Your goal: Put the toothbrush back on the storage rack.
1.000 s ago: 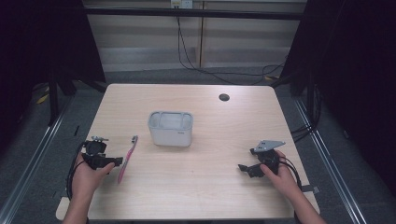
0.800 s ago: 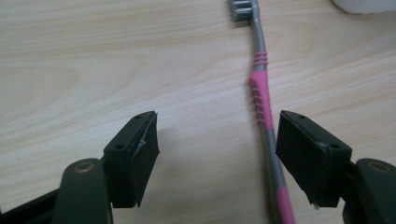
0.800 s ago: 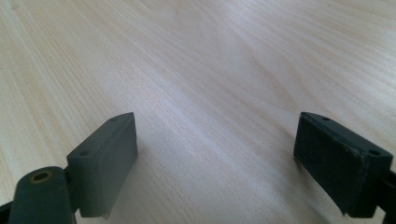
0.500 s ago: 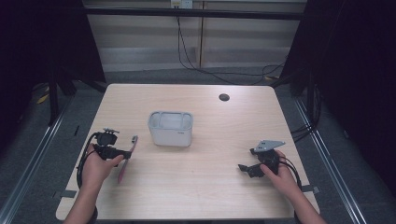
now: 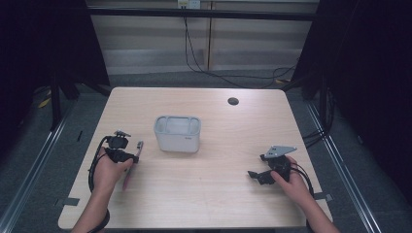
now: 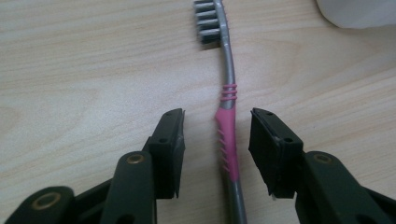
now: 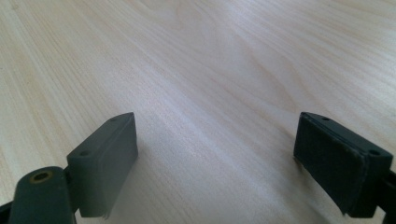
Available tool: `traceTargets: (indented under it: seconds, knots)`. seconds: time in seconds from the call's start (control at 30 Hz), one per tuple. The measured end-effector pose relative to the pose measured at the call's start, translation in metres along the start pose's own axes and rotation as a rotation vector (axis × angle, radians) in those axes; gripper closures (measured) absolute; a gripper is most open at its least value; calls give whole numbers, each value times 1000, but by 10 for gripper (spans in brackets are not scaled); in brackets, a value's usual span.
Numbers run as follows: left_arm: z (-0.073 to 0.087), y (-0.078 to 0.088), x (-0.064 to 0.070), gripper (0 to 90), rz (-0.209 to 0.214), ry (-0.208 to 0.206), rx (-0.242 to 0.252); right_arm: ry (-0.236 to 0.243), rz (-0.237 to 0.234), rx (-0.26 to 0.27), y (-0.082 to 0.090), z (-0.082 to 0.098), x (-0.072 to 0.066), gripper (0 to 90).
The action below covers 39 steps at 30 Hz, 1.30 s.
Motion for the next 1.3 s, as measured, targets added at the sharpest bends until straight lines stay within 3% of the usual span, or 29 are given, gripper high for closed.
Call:
traceTargets:
  seconds: [0.27, 0.37, 0.5, 0.63, 0.67, 0.7, 0.83, 0.93, 1.0, 1.17, 1.3]
  knots:
    - [-2, -3, 5, 703, 2, 14, -40, 0, 0, 0, 0, 0, 0, 127]
    - [-2, -3, 6, 792, -7, 13, -46, 0, 0, 0, 0, 0, 0, 127]
    - [-2, -3, 6, 801, -9, 14, -47, 0, 0, 0, 0, 0, 0, 127]
    - [-3, -1, 3, 825, -10, 25, -22, 0, 0, 0, 0, 0, 0, 127]
    - [-6, 7, 1, 867, 11, 40, 17, 0, 0, 0, 0, 0, 0, 127]
    - [-8, 11, 1, 900, 9, 45, 22, 0, -1, 0, 0, 0, 0, 127]
    - [-9, 13, -1, 900, 6, 3, 8, 0, -1, 0, 0, 0, 0, 127]
    - [-8, 9, -2, 891, 31, 16, 35, 0, 0, 0, 0, 0, 0, 127]
    - [-8, 6, -1, 817, 30, 5, 31, 0, -1, 0, 0, 0, 0, 127]
    - [-10, -2, 3, 750, 46, -7, 24, 1, -1, 0, 0, 0, 0, 127]
    - [-15, -12, 11, 744, 32, -66, -17, 0, -1, 0, 0, 0, 0, 127]
Point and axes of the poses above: each handheld gripper's, and its own axes: y roughly backward along the jaws, z roughly out of its underside, x roughly to its right, the point moved 2 cm from there along -y, roughly forward along the jaws, and after that the axes turned 6 degrees about x, right-handed, at the moved point
